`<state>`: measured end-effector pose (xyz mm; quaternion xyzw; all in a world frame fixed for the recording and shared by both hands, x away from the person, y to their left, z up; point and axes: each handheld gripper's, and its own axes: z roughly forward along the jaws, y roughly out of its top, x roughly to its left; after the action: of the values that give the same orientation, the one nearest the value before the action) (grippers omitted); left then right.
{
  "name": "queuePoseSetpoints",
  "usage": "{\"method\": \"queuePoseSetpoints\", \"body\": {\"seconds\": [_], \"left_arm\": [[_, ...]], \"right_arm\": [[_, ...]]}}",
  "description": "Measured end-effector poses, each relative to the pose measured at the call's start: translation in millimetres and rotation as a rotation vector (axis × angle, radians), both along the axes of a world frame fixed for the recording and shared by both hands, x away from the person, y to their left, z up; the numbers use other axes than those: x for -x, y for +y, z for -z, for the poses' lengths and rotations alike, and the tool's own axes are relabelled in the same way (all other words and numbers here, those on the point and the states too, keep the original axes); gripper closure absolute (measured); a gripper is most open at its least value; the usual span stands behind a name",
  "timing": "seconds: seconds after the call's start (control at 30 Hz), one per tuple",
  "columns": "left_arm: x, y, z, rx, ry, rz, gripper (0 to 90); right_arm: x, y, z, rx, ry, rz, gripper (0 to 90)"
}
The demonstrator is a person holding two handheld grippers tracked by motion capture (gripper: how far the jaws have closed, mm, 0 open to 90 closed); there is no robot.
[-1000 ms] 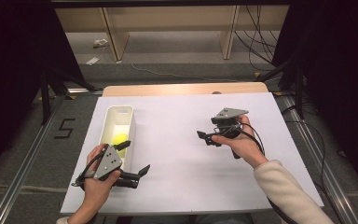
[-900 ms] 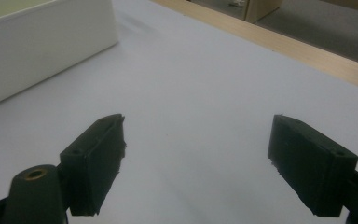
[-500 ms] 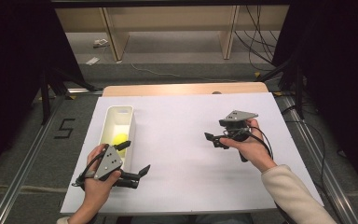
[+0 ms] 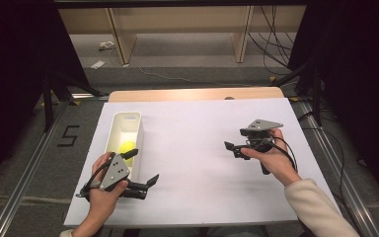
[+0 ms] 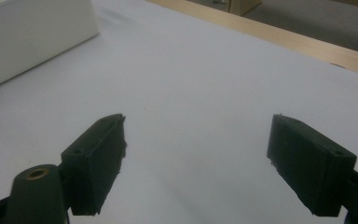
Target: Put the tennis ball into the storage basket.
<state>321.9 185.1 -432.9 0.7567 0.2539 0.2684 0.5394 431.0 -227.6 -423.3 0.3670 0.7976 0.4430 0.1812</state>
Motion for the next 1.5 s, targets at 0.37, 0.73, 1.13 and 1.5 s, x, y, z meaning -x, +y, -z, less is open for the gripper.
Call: {"method": "queuePoseSetpoints", "body": {"seconds": [0.37, 0.73, 1.13, 1.5], "left_arm": [[0.0, 0.1, 0.1, 0.000, 0.001, -0.001, 0.0], [-0.1, 0.0, 0.2, 0.000, 0.001, -0.003, 0.0], [0.1, 0.0, 0.1, -0.003, 0.002, -0.002, 0.0], [0.1, 0.4, 0.1, -0.001, 0.002, -0.003, 0.0]], "right_arm": [[6.9, -18.9, -3.2, -0.013, -0.009, 0.037, 20.1], [15.3, -33.3, 2.0, -0.009, -0.002, 0.056, 20.1], [23.9, -43.6, 5.3, -0.012, 0.006, 0.073, 20.3], [30.5, -50.5, 8.5, -0.014, 0.002, 0.083, 20.2]]}}
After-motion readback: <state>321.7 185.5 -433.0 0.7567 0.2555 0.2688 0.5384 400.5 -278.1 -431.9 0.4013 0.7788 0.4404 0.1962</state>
